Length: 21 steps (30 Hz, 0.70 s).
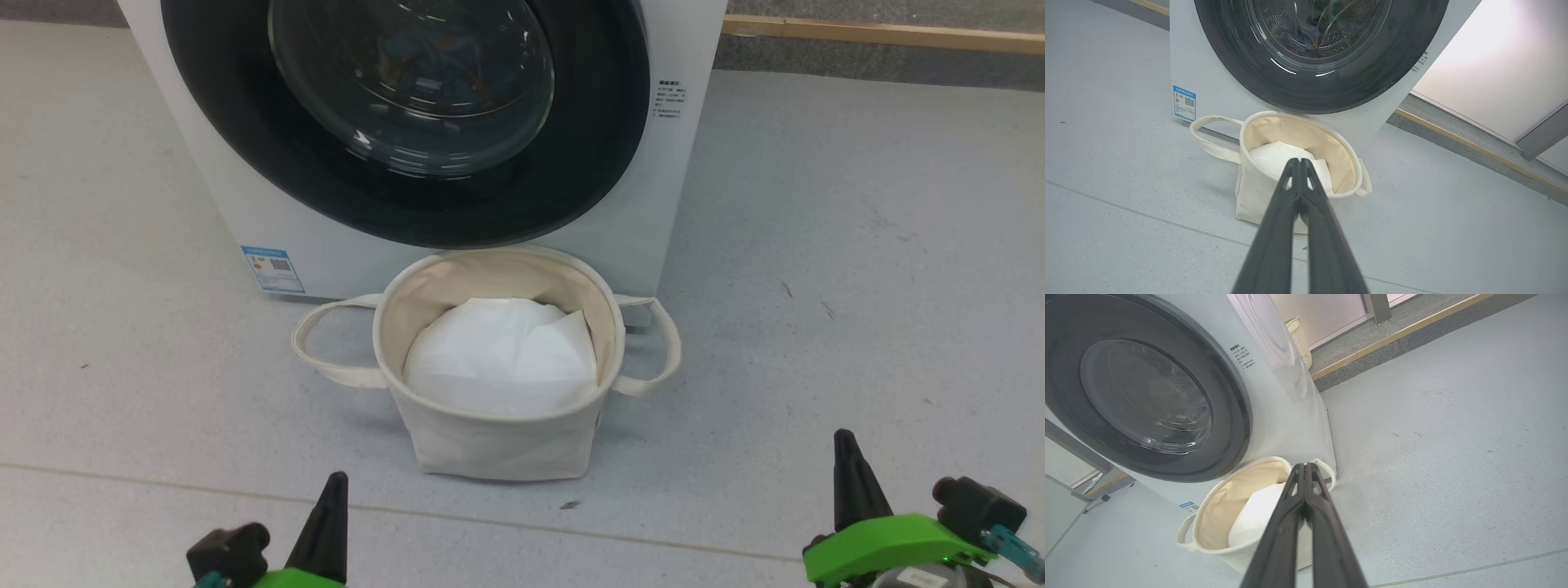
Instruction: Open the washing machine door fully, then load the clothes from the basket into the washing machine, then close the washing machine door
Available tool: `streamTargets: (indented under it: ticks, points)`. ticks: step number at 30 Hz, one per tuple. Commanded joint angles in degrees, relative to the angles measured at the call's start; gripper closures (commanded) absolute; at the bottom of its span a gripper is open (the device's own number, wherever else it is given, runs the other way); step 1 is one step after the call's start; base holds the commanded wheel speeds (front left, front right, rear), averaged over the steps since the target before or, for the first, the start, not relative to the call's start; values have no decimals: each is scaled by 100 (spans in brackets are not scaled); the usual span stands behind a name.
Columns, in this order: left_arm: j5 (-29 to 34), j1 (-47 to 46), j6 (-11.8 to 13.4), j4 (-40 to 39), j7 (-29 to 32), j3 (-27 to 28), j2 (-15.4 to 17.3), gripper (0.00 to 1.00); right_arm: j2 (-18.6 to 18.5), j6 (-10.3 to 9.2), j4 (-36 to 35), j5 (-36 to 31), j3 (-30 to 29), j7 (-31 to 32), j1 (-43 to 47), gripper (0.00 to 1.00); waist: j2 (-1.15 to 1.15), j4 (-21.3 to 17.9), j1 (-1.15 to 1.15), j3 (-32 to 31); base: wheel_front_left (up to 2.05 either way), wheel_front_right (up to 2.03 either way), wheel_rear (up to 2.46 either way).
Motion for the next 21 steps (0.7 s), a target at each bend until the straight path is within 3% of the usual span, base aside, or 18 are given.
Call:
streamTargets:
  ticks: [1,21]
  points:
    - [-168,-220,-32,-228,22,106,19,100,-28,-2,-209,165,-13,50,-244,100,0,-2,-1,-1,0,0,0]
    - [-1455,-229,-62,-358,334,333,34,100,-35,-3,-279,1319,-126,377,-264,100,0,-29,-1,-13,0,0,0]
